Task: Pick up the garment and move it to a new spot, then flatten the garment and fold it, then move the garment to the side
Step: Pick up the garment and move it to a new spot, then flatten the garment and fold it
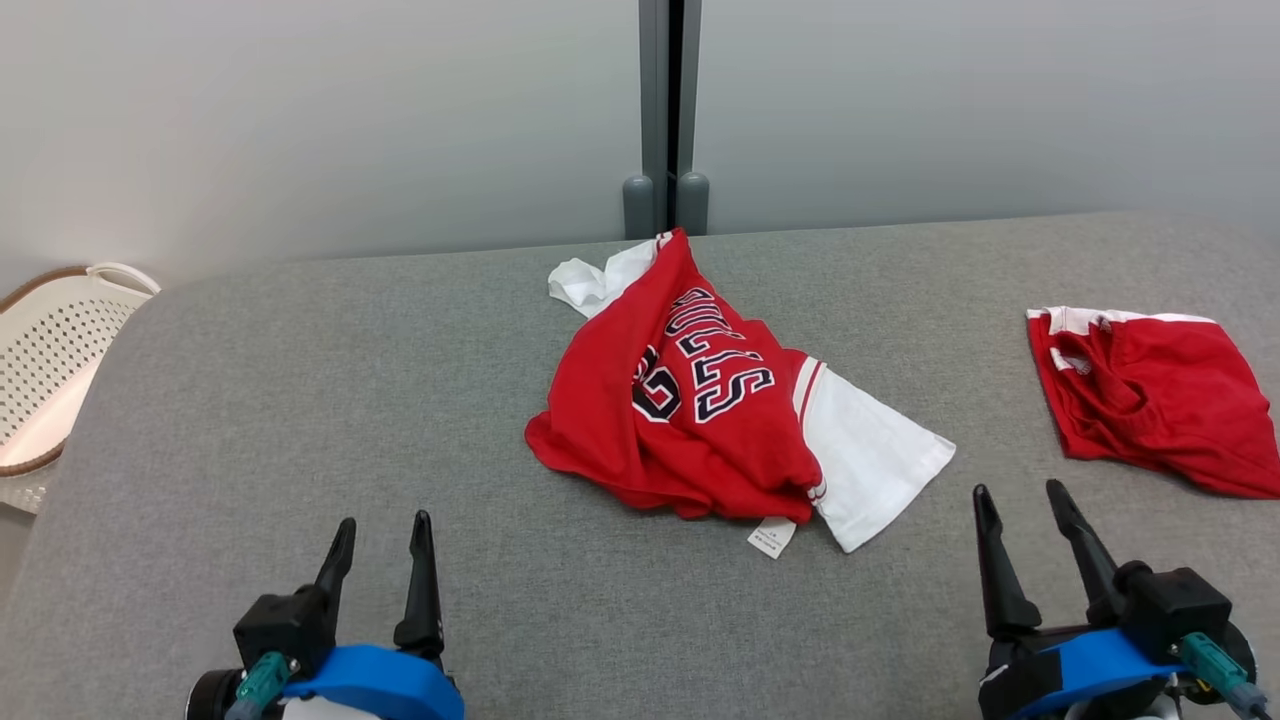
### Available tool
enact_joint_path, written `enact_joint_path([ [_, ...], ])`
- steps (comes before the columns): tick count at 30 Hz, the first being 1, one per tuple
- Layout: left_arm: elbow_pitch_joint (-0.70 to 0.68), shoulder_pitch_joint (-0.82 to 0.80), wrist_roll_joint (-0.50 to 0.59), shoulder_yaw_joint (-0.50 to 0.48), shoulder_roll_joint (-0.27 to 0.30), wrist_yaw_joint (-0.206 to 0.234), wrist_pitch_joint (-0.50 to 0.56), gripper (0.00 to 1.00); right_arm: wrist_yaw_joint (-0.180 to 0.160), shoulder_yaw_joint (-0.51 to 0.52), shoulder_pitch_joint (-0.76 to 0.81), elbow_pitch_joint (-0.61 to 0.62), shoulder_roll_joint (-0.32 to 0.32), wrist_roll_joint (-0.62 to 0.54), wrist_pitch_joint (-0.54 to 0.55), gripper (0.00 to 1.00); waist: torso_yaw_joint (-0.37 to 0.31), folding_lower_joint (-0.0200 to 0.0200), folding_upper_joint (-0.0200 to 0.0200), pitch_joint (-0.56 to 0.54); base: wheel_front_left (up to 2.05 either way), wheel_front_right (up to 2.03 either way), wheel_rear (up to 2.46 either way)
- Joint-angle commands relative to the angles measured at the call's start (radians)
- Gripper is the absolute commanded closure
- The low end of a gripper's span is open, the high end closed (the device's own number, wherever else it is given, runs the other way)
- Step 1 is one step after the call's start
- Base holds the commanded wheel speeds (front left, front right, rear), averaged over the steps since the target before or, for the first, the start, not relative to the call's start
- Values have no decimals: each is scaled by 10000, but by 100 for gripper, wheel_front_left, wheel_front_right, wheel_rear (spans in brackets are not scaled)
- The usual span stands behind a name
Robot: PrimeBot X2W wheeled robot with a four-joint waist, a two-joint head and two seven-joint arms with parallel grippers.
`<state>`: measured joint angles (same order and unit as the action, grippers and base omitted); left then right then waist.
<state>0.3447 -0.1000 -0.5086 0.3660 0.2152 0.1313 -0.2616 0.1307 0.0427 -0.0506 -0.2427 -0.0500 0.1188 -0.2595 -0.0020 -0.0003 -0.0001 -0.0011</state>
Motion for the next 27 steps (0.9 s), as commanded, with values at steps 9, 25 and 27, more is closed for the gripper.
enact_joint_path([
  [9, -322, 531, 412, -229, -9, -168, -48, 0, 2, -322, -49, -265, -12, 257, -68, 0, 100, 3, 1, -18, 0, 0, 0],
  [25, -333, 469, 560, -460, -161, -345, -48, 0, 2, -220, -182, -611, -12, 195, -70, 0, 153, 3, 1, 107, 0, 0, 0],
  [27, -354, 399, 578, -463, -183, -384, -48, 0, 2, -78, -263, -786, -12, 126, -67, 0, 217, 3, 1, 193, 0, 0, 0],
])
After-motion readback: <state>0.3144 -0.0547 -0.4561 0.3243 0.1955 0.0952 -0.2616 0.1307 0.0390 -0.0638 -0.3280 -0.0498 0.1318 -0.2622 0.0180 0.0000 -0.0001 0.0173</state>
